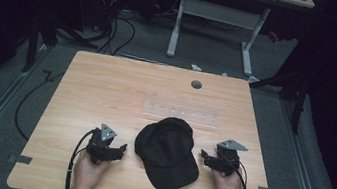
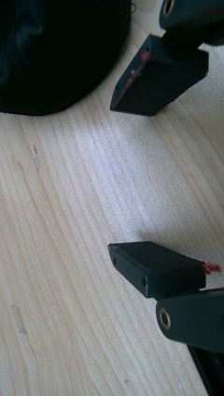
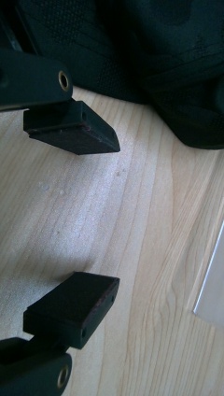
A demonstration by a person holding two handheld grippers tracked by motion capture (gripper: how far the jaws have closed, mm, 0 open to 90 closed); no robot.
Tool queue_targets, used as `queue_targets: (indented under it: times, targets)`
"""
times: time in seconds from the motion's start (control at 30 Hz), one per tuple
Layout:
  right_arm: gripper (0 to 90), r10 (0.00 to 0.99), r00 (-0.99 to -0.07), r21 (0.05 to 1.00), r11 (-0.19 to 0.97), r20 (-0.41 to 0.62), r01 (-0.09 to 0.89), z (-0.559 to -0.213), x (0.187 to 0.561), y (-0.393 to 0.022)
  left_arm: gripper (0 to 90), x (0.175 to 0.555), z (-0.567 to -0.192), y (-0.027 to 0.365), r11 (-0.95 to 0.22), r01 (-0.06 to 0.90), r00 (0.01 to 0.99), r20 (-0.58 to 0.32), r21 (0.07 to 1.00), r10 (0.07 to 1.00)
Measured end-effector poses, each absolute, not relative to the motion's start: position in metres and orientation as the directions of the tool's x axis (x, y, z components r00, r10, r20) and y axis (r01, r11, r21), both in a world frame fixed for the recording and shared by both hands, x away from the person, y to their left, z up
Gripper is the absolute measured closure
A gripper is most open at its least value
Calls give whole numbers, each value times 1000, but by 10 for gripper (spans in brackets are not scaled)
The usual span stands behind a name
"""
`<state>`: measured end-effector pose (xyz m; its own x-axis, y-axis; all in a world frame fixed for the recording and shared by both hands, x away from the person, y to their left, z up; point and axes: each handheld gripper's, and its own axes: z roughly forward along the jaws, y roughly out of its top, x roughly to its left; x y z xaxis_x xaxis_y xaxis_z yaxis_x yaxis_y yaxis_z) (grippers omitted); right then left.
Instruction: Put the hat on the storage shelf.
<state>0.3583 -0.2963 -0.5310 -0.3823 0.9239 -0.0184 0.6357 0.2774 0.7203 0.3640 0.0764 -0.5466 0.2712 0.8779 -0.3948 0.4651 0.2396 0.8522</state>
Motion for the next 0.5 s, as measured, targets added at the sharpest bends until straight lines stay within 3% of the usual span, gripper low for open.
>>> queue_targets:
  times: [0.5]
  targets:
    - [328, 927, -372, 725, 283, -40, 628, -531, 357, -294, 264, 364, -547, 76, 239, 466, 272, -395, 852, 878]
